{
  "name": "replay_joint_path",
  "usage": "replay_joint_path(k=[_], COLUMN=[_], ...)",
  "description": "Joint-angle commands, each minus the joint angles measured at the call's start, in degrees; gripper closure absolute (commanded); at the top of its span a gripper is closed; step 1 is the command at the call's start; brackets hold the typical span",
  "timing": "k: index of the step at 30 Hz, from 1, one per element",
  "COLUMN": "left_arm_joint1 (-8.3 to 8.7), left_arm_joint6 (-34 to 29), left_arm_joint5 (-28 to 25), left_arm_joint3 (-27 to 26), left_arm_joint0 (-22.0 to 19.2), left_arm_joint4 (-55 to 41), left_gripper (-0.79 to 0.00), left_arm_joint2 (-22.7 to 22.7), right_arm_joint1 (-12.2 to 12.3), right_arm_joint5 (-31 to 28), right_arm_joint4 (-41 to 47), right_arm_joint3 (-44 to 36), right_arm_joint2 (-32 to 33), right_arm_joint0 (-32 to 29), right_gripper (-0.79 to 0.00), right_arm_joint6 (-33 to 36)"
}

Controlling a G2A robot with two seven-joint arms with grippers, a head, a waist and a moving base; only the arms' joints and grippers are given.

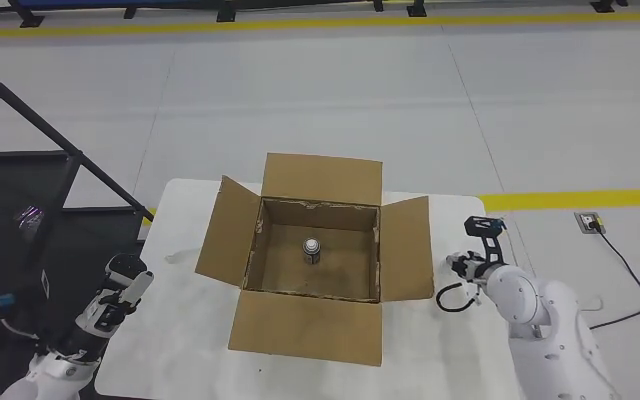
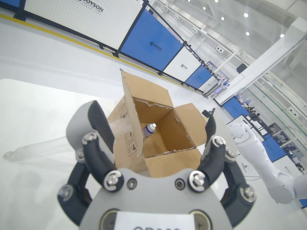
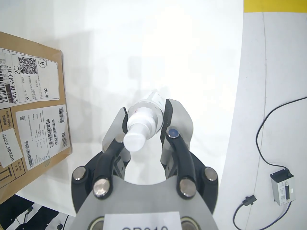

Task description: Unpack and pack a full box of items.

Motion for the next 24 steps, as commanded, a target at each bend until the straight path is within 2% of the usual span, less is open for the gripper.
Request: replay_joint_path(k=[1, 8, 16, 24], left_arm_joint1=[0.00, 0.00, 0.00, 0.00], left_arm_joint6=[0.00, 0.00, 0.00, 0.00], left_arm_joint5=[0.00, 0.00, 0.00, 0.00], left_arm_joint3=[0.00, 0.00, 0.00, 0.00], left_arm_joint0=[0.00, 0.00, 0.00, 0.00], left_arm_joint4=[0.00, 0.00, 0.00, 0.00], left_gripper=[-0.785, -0.785, -0.785, -0.785], left_arm_joint2=[0.00, 0.00, 0.00, 0.00], right_arm_joint1=[0.05, 0.27, 0.90, 0.99], right_arm_joint5=[0.13, 0.78, 0.83, 0.99], right_arm_joint4=[0.04, -0.02, -0.29, 1.22], right_arm_joint3=[0.06, -0.74, -6.82, -7.22], right_arm_joint2=[-0.17, -0.27, 1.92, 1.01], right_arm_joint0=[-0.01, -0.37, -2.24, -1.21], right_gripper=[-0.785, -0.785, -0.785, -0.785], right_arm_joint6=[0.10, -0.29, 1.32, 0.66])
